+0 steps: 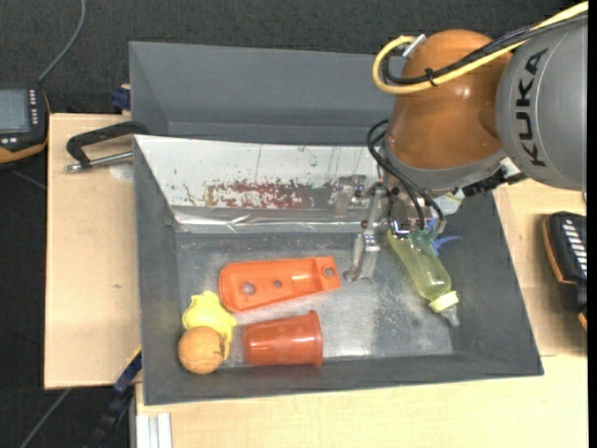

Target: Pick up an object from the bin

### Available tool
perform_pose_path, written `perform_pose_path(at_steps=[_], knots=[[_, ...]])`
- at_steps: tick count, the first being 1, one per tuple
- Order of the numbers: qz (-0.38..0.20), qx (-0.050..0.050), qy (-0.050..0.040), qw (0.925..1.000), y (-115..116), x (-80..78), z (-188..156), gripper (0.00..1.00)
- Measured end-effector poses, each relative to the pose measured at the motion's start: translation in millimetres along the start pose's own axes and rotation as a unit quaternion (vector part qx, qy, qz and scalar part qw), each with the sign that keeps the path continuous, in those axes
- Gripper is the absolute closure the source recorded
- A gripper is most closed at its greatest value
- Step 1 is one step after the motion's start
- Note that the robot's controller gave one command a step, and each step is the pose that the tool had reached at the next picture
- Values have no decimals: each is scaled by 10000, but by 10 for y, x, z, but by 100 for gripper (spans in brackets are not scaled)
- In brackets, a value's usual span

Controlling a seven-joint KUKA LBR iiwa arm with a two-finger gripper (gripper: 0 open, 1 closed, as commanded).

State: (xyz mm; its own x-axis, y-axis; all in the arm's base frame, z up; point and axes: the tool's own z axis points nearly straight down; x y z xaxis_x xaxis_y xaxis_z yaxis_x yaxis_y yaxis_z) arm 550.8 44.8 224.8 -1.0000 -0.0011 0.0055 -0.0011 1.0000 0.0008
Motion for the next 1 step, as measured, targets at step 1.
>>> perform_pose_path(at_steps=[1], knots=[[5,-3,-44,10000,-2,-15,-46,0]])
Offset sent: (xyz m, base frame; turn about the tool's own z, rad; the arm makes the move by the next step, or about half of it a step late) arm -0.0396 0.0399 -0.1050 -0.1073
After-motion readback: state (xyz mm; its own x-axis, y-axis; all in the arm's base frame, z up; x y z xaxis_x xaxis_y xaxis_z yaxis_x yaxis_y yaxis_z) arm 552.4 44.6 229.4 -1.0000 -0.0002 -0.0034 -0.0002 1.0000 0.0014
